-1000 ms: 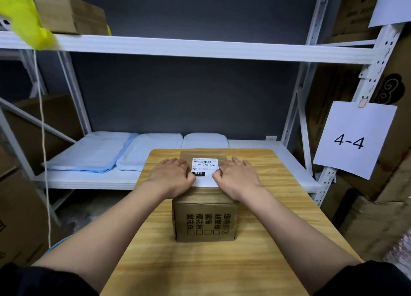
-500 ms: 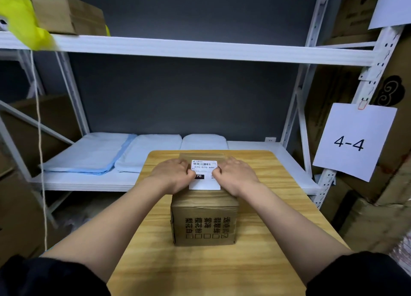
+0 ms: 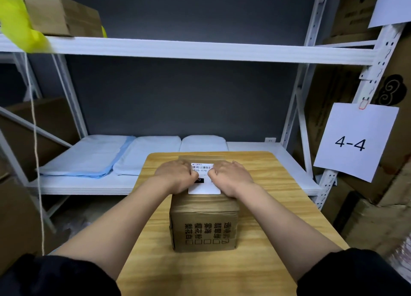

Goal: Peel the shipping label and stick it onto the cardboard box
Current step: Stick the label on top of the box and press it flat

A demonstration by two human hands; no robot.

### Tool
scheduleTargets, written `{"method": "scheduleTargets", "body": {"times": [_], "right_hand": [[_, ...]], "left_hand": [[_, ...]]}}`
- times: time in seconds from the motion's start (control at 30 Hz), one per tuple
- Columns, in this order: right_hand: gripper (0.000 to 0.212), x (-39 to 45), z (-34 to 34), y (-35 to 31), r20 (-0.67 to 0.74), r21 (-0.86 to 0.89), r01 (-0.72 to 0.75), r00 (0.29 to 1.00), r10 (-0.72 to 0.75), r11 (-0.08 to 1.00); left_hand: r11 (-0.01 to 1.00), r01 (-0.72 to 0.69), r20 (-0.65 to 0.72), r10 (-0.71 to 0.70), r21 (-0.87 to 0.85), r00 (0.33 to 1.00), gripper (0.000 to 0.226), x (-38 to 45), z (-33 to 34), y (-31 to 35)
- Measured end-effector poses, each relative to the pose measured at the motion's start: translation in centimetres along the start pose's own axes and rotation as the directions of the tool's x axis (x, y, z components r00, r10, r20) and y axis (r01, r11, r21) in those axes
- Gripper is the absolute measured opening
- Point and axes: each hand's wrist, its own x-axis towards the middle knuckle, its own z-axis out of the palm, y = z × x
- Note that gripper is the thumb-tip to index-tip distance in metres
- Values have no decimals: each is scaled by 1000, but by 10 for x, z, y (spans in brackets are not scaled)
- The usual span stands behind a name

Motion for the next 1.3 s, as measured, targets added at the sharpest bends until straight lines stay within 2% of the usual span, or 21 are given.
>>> {"method": "scheduleTargets", "body": {"times": [0.1,0.17,0.23,0.5,0.67,0.77,0.83,0.97,1.1,1.3], "right_hand": [[51,1,-2,-7,-61,99,34,998,-28,995],[53,-3,-2,-13,-16,252,88,996,-87,964],[57,-6,-1,-15,32,319,81,995,-96,944],[57,-10,-5,-11,60,239,44,996,-60,970],[58,-17,-12,-3,74,188,-38,997,25,981],[55,-20,-9,-3,-6,154,-52,999,54,987],[50,-24,-7,-4,-51,204,3,999,7,979],[56,-30,-3,-9,17,354,102,993,-116,930],[58,-35,0,-5,54,318,65,995,-87,946],[58,-45,-5,-2,33,209,-3,999,-4,978]], "left_hand": [[999,-36,11,37,-28,999,55,3,2,5],[992,-107,37,110,-66,993,59,4,6,12],[985,-143,61,149,-91,987,61,7,11,16],[995,-100,40,101,-26,994,59,9,14,16],[998,-25,24,27,-58,999,55,3,3,11],[1000,8,1,-8,-17,1000,54,-2,0,6],[999,-27,-13,27,-28,1000,54,-9,2,9],[981,-149,3,151,-120,989,53,-20,10,21],[993,-82,16,84,-84,996,55,-24,13,19],[1000,-1,38,2,-27,999,57,-31,9,8]]}}
